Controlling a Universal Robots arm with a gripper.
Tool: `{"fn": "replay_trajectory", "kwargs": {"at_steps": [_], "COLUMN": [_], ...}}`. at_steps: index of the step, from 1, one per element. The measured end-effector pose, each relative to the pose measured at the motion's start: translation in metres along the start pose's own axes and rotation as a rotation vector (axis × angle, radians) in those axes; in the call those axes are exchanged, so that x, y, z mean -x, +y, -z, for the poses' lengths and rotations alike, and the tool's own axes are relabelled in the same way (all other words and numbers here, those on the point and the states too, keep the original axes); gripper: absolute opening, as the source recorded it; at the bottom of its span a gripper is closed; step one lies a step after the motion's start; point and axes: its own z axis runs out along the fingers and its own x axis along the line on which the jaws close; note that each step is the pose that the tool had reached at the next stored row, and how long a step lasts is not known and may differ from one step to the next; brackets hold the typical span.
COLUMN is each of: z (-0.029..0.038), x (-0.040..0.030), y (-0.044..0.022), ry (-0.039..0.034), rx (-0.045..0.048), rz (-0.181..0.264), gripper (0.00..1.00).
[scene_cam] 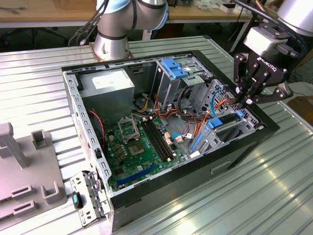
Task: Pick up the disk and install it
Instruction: 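Insert the disk into the insertion slot, then insert the first disk wire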
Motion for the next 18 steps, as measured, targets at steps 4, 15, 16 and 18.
{"fn": "replay_trajectory", "kwargs": {"at_steps": [4, 15, 16, 18], "z": [-0.0016, -0.0016, -0.0016, -0.0016], "x": [0.0017, 0.0017, 0.0017, 0.0017], "y": [-0.0098, -0.0099, -0.0099, -0.0099], "ry": [-0.0002, -0.0001, -0.0001, -0.0001], "rx": [0.0001, 0.0001, 0.0001, 0.0001], "rz": [-0.001, -0.002, -0.002, -0.002], "gripper": [0.11, 0.11, 0.11, 0.11]}}
